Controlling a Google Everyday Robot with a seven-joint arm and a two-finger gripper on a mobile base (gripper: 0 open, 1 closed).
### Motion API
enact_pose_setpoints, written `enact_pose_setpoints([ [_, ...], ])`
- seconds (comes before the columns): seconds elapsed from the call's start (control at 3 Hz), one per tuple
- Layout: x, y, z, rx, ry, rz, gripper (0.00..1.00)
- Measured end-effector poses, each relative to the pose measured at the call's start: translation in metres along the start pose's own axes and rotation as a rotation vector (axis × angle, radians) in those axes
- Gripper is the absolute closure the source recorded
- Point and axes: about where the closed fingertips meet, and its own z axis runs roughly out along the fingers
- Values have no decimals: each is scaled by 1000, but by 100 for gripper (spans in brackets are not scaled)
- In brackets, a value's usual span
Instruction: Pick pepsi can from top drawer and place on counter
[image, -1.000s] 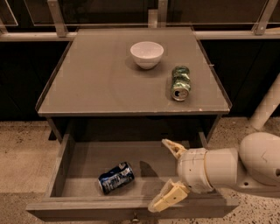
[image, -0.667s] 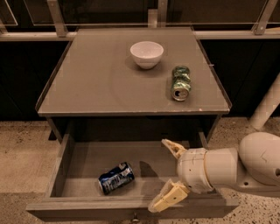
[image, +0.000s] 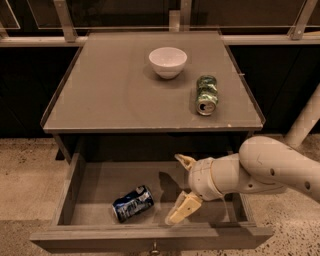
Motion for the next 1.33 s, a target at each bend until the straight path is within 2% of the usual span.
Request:
enact_pose_setpoints([
  [0.33, 0, 0, 0, 0, 0, 0, 0],
  [0.67, 10, -7, 10, -18, -9, 5, 0],
  [1.33, 22, -33, 50, -65, -53, -4, 0],
])
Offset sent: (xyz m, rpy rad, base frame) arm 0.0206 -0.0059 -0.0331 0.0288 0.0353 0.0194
